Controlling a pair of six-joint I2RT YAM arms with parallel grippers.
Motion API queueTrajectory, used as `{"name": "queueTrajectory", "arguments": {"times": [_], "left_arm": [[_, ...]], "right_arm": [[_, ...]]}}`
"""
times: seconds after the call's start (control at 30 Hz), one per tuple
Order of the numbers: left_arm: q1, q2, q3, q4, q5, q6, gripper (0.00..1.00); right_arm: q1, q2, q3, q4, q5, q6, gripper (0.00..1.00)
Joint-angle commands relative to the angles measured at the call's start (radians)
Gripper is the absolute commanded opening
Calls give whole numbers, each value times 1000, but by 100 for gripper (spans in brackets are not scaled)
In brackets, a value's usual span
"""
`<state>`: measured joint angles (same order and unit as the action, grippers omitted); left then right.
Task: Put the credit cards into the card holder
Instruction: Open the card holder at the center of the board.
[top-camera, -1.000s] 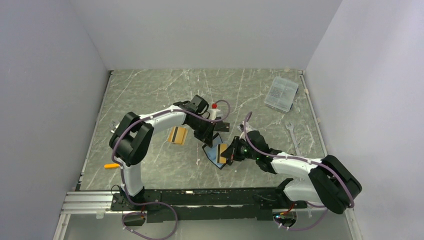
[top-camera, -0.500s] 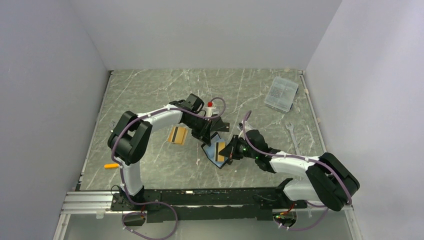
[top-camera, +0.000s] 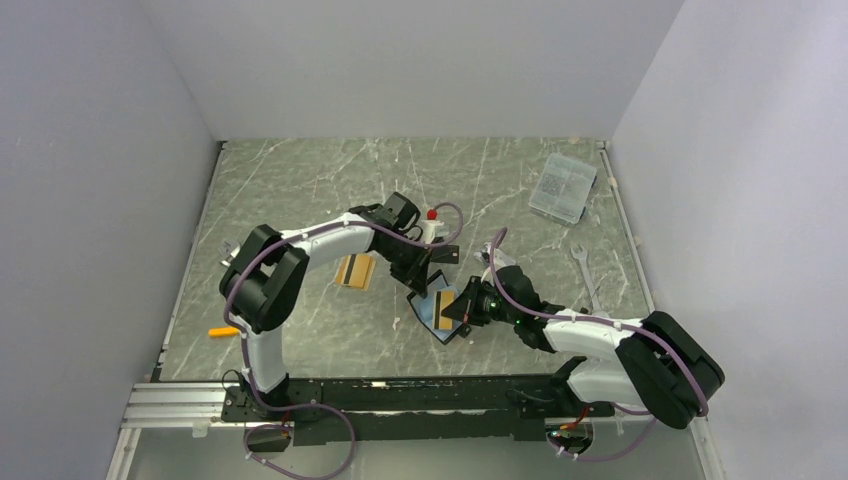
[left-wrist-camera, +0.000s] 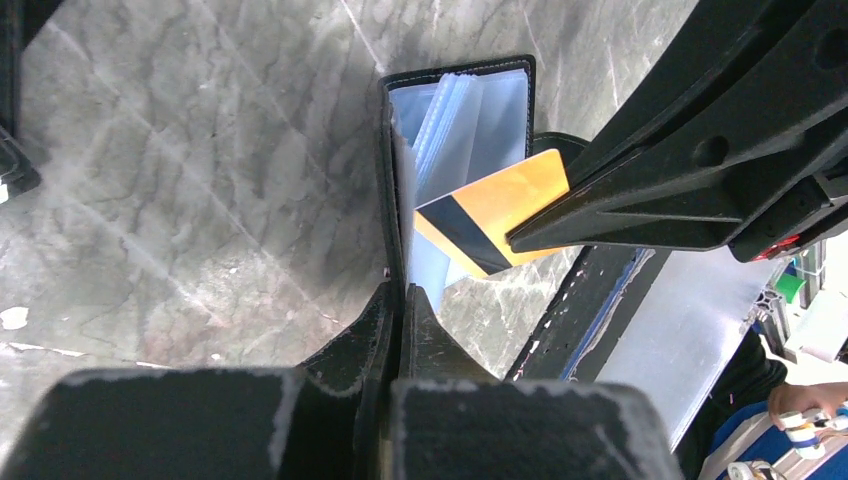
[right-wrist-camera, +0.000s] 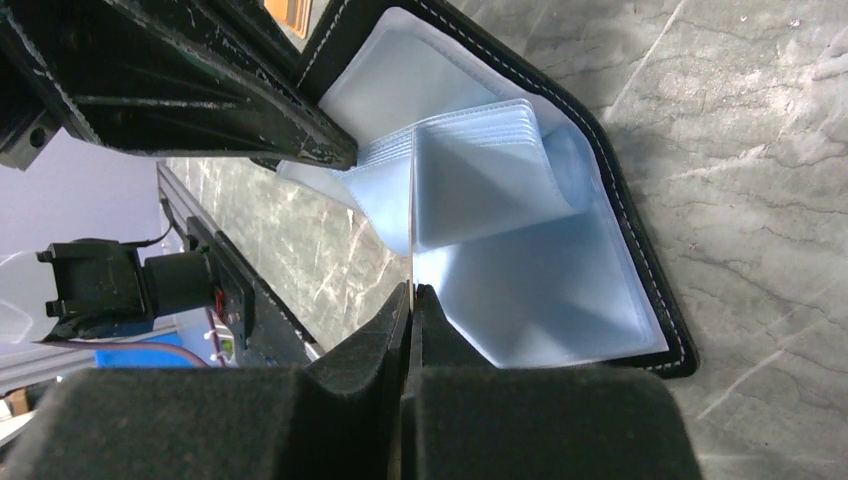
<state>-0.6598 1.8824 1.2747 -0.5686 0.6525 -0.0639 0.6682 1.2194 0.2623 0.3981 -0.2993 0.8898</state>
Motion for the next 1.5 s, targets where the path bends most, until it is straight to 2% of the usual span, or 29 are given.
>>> {"name": "queueTrajectory", "arguments": {"times": [0.0,0.4,0.73,0.87,1.03,1.13,1.23,1.47], "left_arm": [[-18,16,39,-30,-13,30,0],[-44,26,50,-57,-156,99,0],[-42,-12,37,-39,-27,75,0],[-42,-34,35,-36,-30,71,0],[-41,-60,13,-29,-77,71,0],[-40,-73,2,-18,-87,71,0],[-41,-65,6,-22,-90,37,0],[-28,-47,-14,-18,-100,23,0]], "right_arm": [[-2,-7,2,50,-13,6,0],[0,-48,-31,36,-38,19,0],[1,-172,26,-106,-36,-26,0],[1,-196,50,-136,-39,-29,0],[-1,-333,118,-295,-14,-41,0],[-1,-354,164,-354,10,-31,0],[2,-293,161,-334,-3,-4,0],[20,-174,25,-164,-59,65,0]]}}
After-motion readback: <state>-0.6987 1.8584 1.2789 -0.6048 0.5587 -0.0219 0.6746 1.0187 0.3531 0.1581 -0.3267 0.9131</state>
